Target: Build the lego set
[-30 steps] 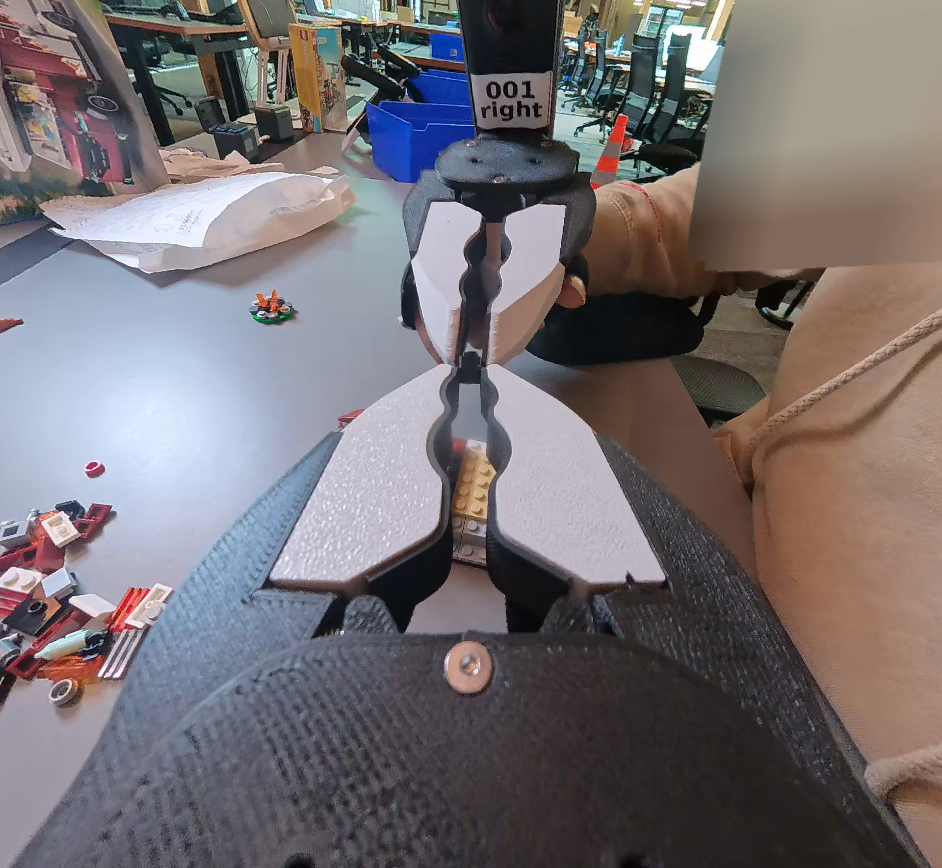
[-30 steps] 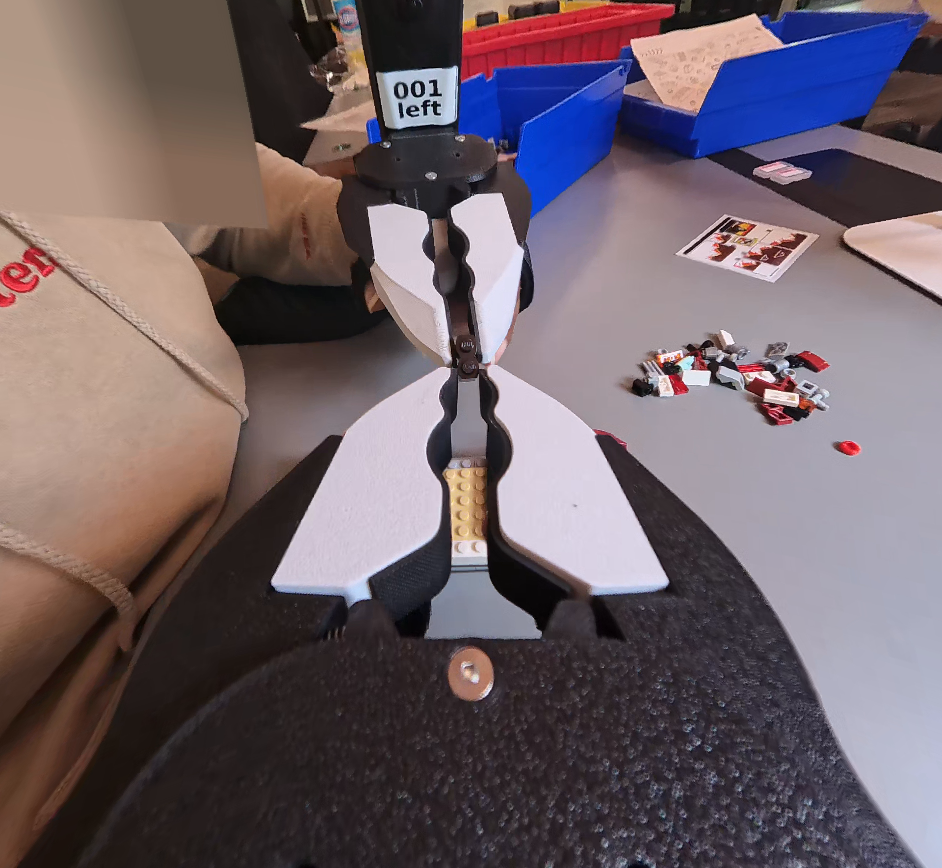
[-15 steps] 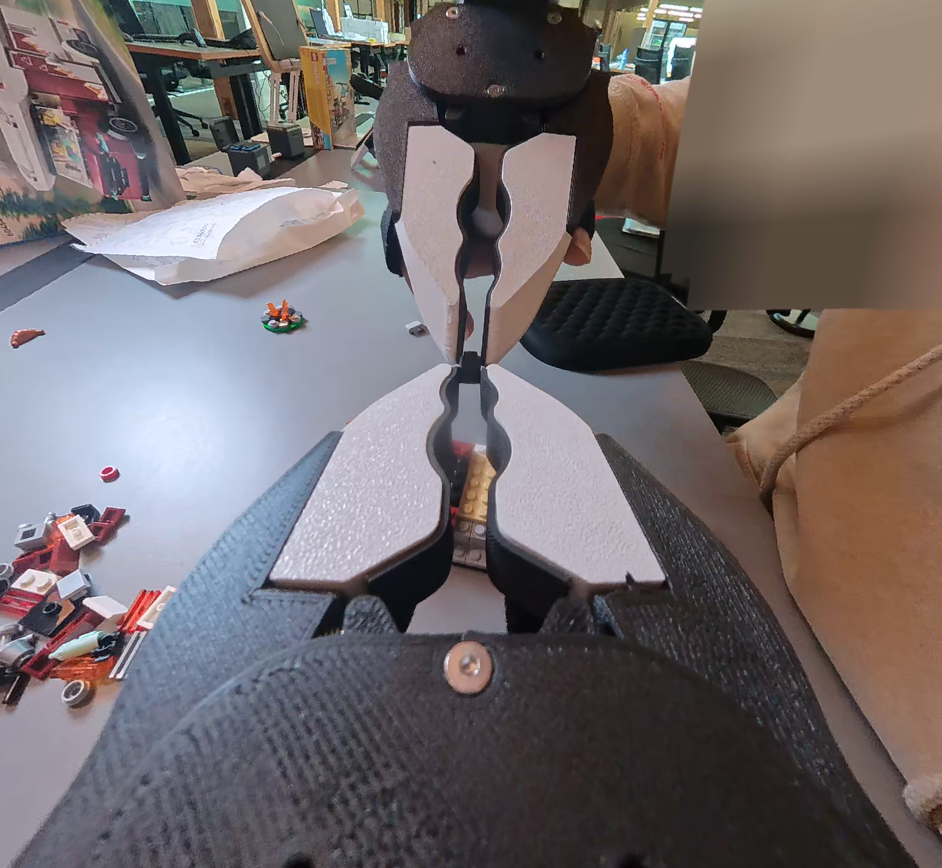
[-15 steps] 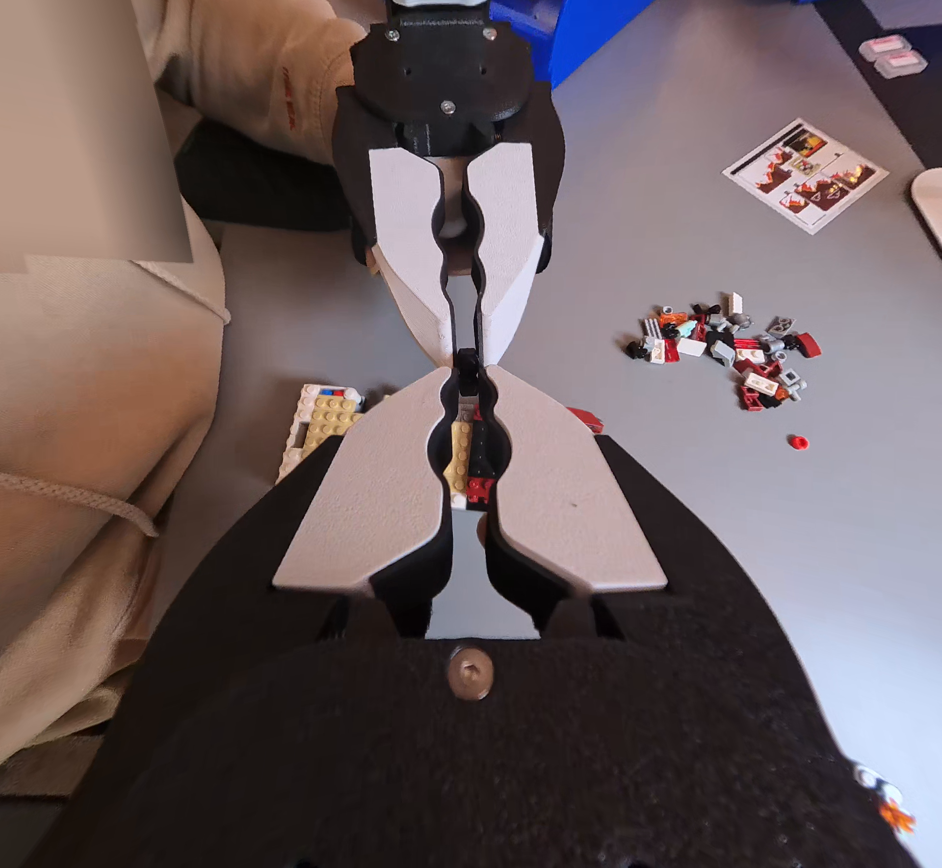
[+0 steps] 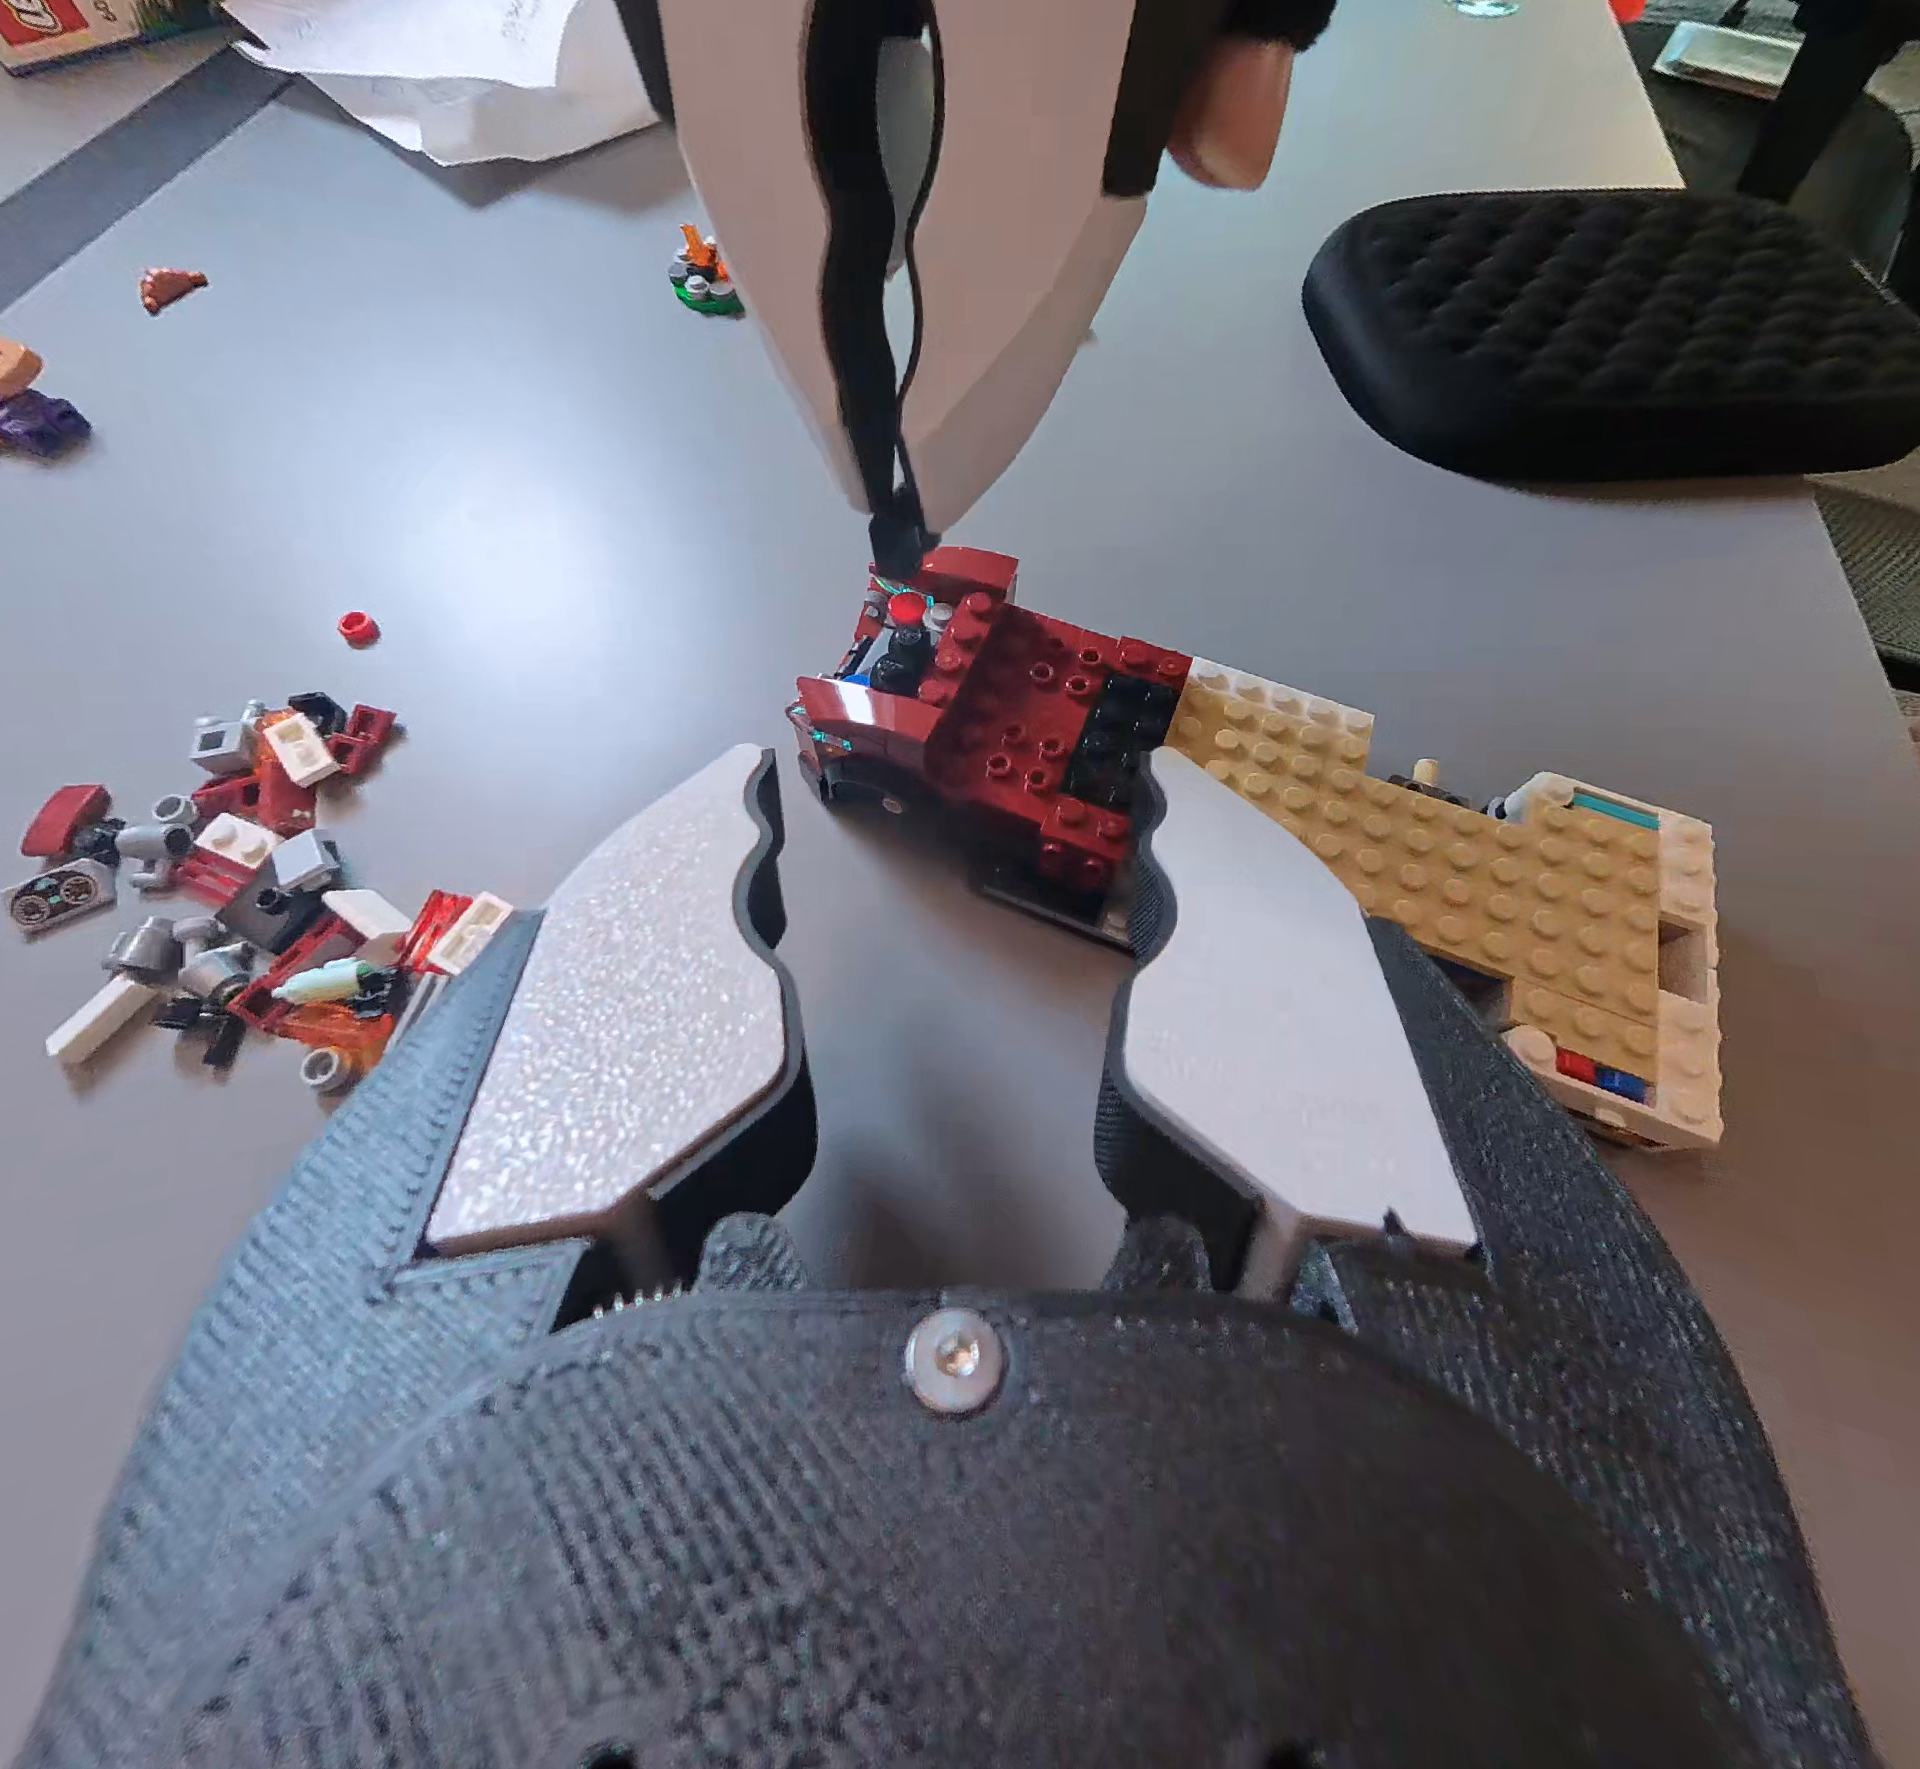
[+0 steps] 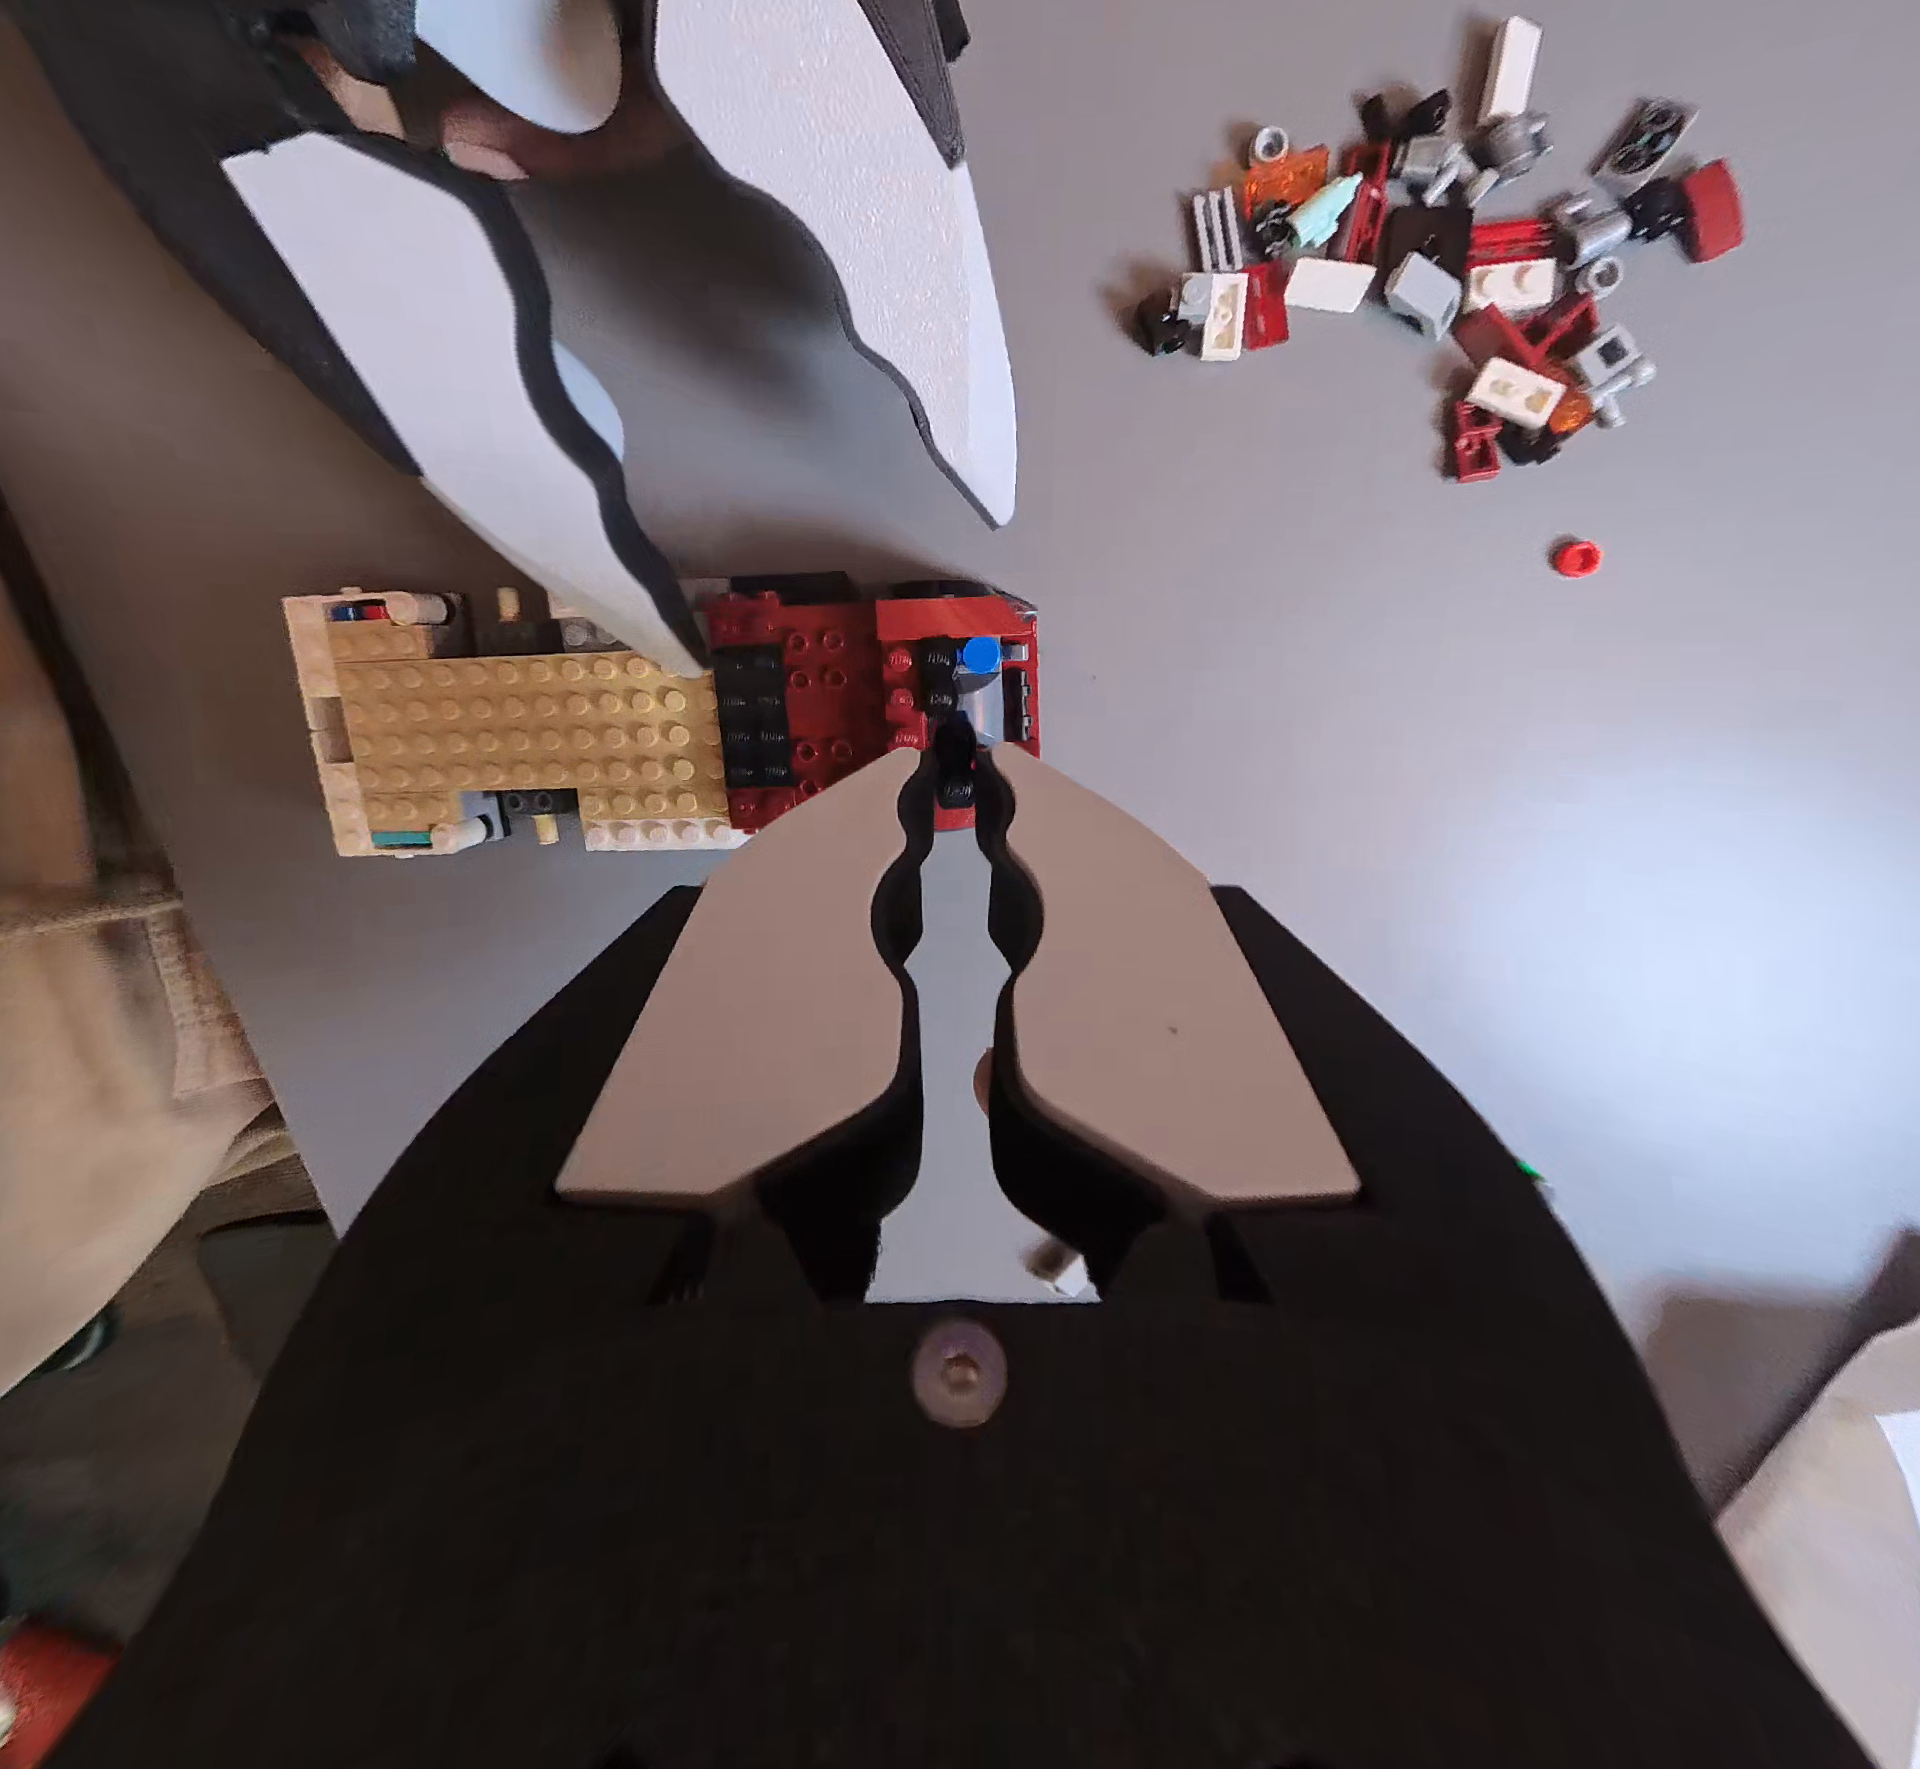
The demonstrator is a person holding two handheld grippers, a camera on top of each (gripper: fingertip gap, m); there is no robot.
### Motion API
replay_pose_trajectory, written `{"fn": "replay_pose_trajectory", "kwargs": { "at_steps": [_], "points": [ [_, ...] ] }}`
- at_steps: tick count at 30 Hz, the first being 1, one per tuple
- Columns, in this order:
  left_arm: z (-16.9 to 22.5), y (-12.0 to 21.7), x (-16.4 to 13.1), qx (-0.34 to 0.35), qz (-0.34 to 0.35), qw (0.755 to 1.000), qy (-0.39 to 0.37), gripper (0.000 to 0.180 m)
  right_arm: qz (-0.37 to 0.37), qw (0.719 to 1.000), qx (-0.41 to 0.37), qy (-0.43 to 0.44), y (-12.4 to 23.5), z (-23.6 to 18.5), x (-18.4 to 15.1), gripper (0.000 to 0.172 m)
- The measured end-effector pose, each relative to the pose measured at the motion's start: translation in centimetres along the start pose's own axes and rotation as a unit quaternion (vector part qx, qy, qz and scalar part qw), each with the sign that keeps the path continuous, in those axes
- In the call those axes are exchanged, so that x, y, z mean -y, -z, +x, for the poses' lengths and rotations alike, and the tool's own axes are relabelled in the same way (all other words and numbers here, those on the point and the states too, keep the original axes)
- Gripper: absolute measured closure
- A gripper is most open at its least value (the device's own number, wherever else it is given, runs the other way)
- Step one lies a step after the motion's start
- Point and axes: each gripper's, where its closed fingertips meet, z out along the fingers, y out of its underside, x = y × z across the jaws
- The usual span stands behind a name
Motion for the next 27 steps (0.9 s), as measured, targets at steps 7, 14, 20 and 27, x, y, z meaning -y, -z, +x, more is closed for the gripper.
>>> {"fn": "replay_pose_trajectory", "kwargs": {
  "at_steps": [7, 14, 20, 27],
  "points": [
    [1.0, -0.7, -0.7, 0.002, -0.029, 1.0, -0.002, 0.103, -0.018, 1.0, 0.002, -0.006, -1.3, 0.0, -0.6, 0.164],
    [1.3, -1.3, -1.1, 0.007, -0.04, 0.999, 0.002, 0.105, -0.027, 1.0, -0.008, 0.001, -1.3, 0.1, -0.7, 0.164],
    [1.4, -1.4, -1.1, 0.009, -0.041, 0.999, 0.007, 0.107, -0.049, 0.999, -0.013, 0.009, -1.3, 0.3, -0.8, 0.164],
    [1.4, -1.5, -1.2, 0.011, -0.042, 0.999, 0.015, 0.108, -0.076, 0.997, -0.013, 0.011, -1.7, 0.5, -1.2, 0.164]
  ]
}}
